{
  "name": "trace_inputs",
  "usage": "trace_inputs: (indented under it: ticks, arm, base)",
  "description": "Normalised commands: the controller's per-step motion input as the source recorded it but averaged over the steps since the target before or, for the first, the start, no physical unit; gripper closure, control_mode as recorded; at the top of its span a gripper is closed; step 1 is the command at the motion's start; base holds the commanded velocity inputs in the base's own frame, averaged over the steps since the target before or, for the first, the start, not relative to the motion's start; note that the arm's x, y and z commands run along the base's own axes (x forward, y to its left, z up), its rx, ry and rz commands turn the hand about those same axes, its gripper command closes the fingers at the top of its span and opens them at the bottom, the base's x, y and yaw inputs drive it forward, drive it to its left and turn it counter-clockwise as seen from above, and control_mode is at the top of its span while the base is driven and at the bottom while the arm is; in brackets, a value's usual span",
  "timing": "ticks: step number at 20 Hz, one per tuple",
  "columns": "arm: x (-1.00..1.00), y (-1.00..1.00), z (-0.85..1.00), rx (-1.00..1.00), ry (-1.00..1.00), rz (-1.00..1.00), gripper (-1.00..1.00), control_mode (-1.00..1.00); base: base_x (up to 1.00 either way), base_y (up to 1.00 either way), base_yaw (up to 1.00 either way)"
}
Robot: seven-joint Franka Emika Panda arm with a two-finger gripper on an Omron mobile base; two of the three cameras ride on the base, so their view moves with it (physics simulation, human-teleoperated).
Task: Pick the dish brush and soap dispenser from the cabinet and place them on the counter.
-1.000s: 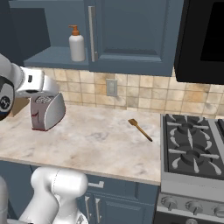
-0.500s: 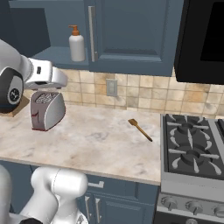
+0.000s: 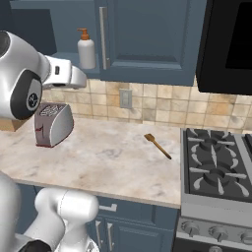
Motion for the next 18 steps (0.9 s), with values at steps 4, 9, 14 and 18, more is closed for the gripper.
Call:
trace_inputs:
  ticks: [4,9,14,18]
  arm:
    - [0.29,-0.16,0.11,0.11,-0.10,-0.01,-1.00,-1.00]
    - [0.33,-0.09,0.05,0.09,0.00,-0.02,-1.00,-1.00]
    - [0.30,-0.07,0.00,0.00,0.05,-0.01,-1.00,-1.00]
    - [0.27,-0.10,0.05,-0.07,0.07,-0.01,-1.00,-1.00]
  base:
    - [0.00,0.00,0.00]
    - [0.00,0.00,0.00]
    - [0.00,0.00,0.00]
    - [0.00,0.00,0.00]
